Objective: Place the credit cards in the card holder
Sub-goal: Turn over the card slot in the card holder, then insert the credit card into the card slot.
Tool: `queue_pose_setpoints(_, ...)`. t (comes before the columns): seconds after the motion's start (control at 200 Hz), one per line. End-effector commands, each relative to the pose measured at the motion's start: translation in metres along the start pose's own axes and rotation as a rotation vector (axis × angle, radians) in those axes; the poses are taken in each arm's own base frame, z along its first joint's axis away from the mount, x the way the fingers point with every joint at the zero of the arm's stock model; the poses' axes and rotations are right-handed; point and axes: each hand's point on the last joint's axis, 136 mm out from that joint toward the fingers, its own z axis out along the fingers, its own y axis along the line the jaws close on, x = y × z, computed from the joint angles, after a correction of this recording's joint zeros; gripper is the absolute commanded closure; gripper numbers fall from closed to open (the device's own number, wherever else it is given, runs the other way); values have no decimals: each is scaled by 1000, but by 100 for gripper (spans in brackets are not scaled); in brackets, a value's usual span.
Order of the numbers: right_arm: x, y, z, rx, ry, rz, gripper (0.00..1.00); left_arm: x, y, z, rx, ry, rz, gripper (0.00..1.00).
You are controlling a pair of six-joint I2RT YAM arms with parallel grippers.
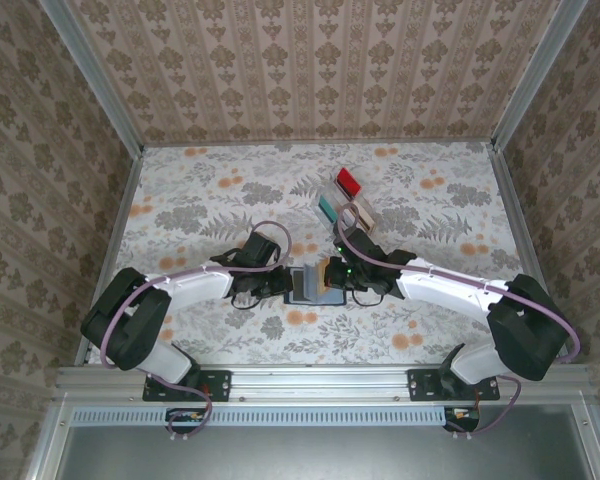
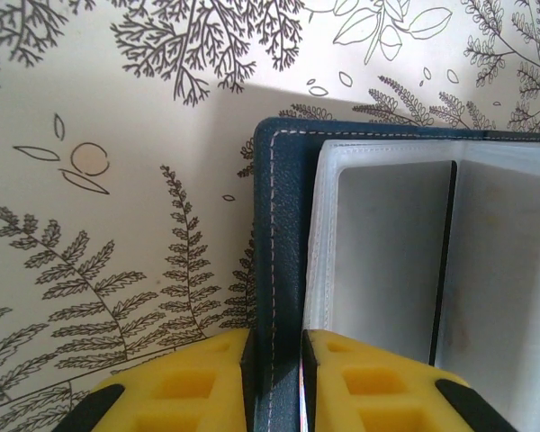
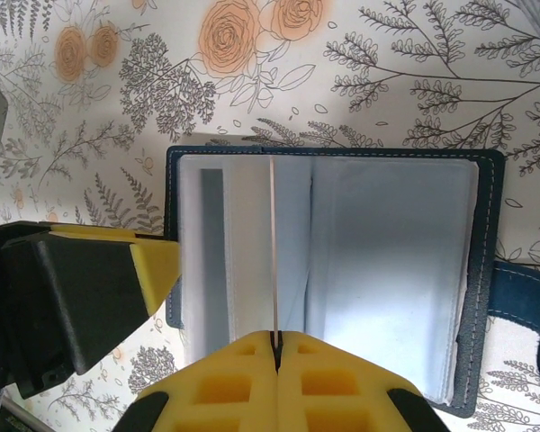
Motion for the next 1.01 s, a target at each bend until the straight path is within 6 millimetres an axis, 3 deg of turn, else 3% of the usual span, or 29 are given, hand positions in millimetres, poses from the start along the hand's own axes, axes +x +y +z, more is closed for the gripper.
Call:
queue_pose_setpoints(0.0, -8, -19, -13, 134, -40, -7, 100, -8, -10, -3, 10, -26, 22, 77)
queue_pose_setpoints(0.085, -14, -38, -25, 236, -78, -10, 100, -8, -7, -5, -3, -33, 16, 77)
queue_pose_setpoints(0.19, -25, -42, -49, 225, -164, -6, 100, -8, -1, -9, -21, -54, 5, 76)
queue_pose_setpoints(0.315, -31, -23, -56, 84, -195, -33, 100, -9, 0, -11, -22, -66, 8, 74)
queue_pose_setpoints(0.405, -24, -2, -44, -47, -157, -39, 100, -11, -4, -10, -6, -71, 11, 71)
queue_pose_setpoints(0.555, -8, 14, -7, -173, -74, 31, 100, -12, -8, -6, 2, -53, 18, 65)
queue_pose_setpoints(0.74, 10, 1, 32, -159, -16, 56, 100, -11, -7, -2, 0, -39, 18, 60)
queue_pose_setpoints(1.0, 24, -10, 50, -171, 13, 85, 100, -7, -5, 5, -6, -10, 22, 64)
